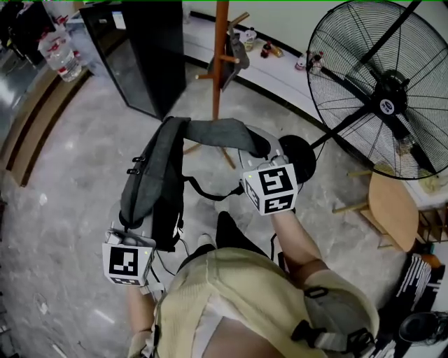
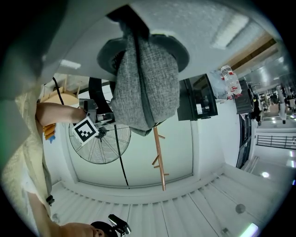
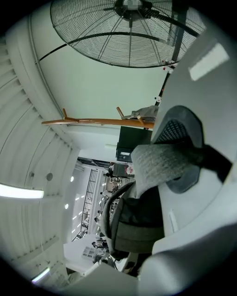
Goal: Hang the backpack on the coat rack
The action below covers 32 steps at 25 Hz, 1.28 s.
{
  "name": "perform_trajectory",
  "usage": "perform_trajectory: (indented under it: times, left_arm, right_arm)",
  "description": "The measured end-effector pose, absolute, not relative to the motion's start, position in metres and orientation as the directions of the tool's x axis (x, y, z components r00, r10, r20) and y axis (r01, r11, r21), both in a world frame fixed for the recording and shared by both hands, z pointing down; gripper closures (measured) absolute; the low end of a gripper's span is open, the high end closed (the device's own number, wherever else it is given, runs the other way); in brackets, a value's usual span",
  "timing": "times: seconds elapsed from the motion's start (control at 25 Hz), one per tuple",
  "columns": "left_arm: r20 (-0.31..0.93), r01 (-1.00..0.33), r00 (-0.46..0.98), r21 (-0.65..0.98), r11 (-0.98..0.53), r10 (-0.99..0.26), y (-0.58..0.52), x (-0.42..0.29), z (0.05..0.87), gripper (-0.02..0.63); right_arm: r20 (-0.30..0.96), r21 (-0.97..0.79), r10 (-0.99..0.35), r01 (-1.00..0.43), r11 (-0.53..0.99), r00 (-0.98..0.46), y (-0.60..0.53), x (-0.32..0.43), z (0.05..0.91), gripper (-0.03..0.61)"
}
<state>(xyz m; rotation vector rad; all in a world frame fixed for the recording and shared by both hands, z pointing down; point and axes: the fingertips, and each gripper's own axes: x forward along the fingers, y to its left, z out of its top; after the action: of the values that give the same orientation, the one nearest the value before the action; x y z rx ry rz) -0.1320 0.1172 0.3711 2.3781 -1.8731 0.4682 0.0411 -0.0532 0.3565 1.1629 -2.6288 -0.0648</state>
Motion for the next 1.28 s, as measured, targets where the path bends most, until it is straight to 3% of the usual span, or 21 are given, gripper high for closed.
perform_trajectory:
  times: [1.28]
  left_arm:
    - [0.253, -0.951, 0.118, -0.25, -0.183, -0.96, -0.093, -0.145, 0.343, 0.551]
  right_arm:
    - [0.143, 0.39, -0.684, -0.594, 0.703, -0.716, -0.28, 0.019, 0.303, 0.549]
